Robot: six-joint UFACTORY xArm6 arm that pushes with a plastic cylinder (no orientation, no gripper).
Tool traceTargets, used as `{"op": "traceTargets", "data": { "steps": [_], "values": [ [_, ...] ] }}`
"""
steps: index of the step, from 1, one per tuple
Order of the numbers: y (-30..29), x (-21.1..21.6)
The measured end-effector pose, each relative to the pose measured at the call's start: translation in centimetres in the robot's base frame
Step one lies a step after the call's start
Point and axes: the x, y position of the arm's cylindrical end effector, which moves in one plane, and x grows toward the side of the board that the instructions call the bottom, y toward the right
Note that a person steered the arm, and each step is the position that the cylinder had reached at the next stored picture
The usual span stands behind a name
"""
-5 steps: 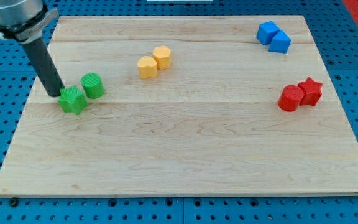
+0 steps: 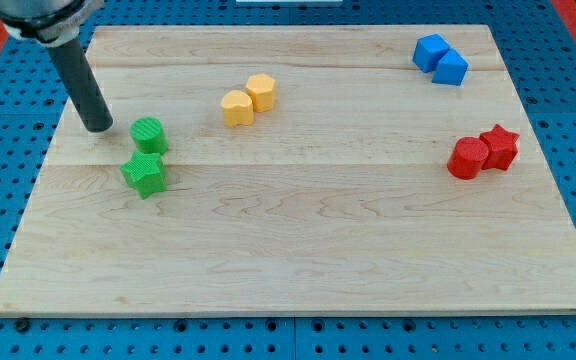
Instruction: Slide the green circle to the top right of the green star
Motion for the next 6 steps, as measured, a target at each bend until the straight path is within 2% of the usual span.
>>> {"op": "traceTargets", "data": {
  "steps": [1,4,6],
  "values": [
    [3.6,0.5],
    [9.3,1.1],
    [8.8,0.3]
  ]
}}
